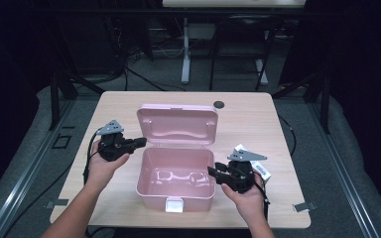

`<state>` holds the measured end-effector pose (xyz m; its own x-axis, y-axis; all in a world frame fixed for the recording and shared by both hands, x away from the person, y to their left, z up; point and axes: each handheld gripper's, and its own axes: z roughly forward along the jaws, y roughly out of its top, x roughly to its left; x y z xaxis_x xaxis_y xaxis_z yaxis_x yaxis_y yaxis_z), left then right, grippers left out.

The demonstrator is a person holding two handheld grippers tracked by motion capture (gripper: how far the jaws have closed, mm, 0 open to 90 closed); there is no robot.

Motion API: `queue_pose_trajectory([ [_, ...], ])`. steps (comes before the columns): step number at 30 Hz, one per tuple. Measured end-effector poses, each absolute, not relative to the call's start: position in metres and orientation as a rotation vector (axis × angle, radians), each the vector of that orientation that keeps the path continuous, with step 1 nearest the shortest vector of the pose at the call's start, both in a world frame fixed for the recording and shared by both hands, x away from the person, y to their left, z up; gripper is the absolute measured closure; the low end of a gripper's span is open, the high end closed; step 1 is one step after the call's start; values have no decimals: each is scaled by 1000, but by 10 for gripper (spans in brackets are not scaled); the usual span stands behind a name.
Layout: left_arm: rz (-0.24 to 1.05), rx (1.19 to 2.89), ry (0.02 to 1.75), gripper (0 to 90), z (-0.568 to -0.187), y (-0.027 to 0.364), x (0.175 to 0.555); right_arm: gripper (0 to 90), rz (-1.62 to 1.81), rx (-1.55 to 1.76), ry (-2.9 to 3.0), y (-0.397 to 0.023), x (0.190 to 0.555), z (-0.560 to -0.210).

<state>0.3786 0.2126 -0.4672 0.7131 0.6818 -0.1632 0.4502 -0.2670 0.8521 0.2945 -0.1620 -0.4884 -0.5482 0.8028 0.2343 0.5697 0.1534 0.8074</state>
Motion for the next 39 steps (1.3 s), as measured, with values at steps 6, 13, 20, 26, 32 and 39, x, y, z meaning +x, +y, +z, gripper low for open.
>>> queue_pose_trajectory([
  [6, 254, 1918, 882, 846, -469, 214, 381, 633, 1345, 1332, 2181, -162, 295, -489],
  [13, 198, 1925, 881, 762, -473, 213, 383, 633, 1356, 1333, 2176, -162, 295, -489],
  [20, 174, 1973, 902, 760, -481, 209, 386, 630, 1355, 1335, 2178, -163, 295, -489],
  [26, 157, 1988, 883, 827, -484, 206, 386, 629, 1356, 1333, 2181, -163, 295, -490],
  [32, 152, 1977, 879, 828, -486, 206, 386, 628, 1367, 1339, 2180, -164, 296, -490],
  [39, 164, 1980, 881, 830, -485, 205, 385, 628, 1365, 1342, 2179, -163, 296, -491],
])
